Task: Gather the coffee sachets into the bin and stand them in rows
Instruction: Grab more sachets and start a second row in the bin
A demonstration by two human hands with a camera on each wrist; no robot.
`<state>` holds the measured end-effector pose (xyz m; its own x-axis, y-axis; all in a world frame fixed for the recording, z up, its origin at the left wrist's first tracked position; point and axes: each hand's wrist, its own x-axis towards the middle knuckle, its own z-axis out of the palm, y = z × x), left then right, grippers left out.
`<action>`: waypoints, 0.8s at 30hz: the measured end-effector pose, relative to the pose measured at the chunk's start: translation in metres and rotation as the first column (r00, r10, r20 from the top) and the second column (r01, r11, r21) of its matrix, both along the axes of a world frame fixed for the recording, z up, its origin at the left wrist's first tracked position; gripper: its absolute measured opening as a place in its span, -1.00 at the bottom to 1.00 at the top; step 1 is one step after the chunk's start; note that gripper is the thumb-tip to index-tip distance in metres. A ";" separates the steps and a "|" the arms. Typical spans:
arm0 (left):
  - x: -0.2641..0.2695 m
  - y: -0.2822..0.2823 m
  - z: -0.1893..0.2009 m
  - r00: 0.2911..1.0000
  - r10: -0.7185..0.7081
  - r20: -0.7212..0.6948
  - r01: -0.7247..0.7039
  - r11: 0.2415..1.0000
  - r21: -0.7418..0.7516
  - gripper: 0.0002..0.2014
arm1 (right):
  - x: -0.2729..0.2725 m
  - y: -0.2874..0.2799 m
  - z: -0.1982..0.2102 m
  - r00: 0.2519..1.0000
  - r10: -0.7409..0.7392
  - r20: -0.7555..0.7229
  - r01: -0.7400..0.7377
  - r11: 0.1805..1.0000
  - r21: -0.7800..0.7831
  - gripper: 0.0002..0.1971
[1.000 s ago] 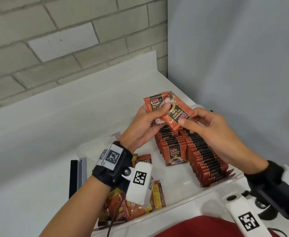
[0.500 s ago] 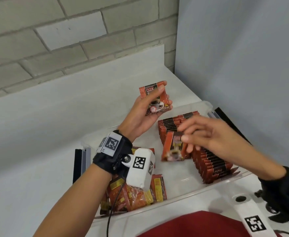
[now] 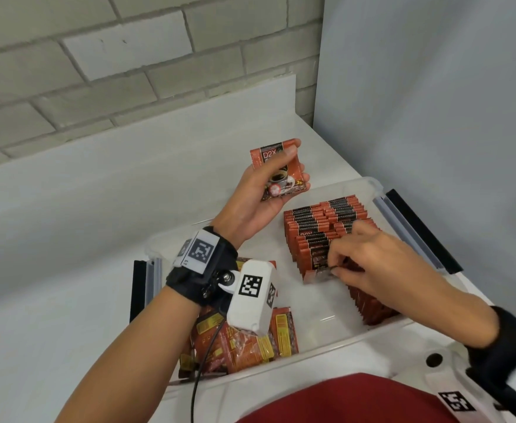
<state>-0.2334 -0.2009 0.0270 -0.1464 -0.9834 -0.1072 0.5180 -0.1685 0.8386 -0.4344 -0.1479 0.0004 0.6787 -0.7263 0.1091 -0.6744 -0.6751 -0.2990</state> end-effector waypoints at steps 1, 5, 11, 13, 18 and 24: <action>0.000 0.000 0.000 1.000 0.000 0.001 0.000 1.000 0.000 -0.83 | 0.000 0.000 -0.002 1.000 0.001 0.029 0.000 0.998 -0.060 -0.75; 0.000 0.000 -0.002 1.000 -0.007 -0.005 0.007 1.000 -0.005 -0.83 | 0.001 -0.002 -0.006 0.997 0.013 0.072 -0.001 0.986 -0.166 -0.73; -0.001 -0.001 -0.004 1.000 -0.010 0.011 0.010 1.000 -0.011 -0.78 | 0.003 -0.005 -0.010 0.996 0.048 0.073 -0.032 0.979 -0.202 -0.65; -0.002 -0.001 -0.004 1.000 -0.004 0.026 0.005 1.000 -0.013 -0.78 | 0.002 -0.005 -0.011 0.995 0.056 0.088 -0.037 0.978 -0.207 -0.64; -0.005 -0.001 -0.004 0.998 0.021 0.059 -0.022 1.000 0.008 -0.86 | 0.001 -0.007 -0.014 0.993 0.084 0.079 -0.063 0.970 -0.236 -0.76; -0.005 -0.001 -0.005 0.996 0.036 0.087 -0.037 0.999 0.016 -0.88 | 0.000 -0.009 -0.018 0.992 0.093 0.089 -0.069 0.969 -0.239 -0.77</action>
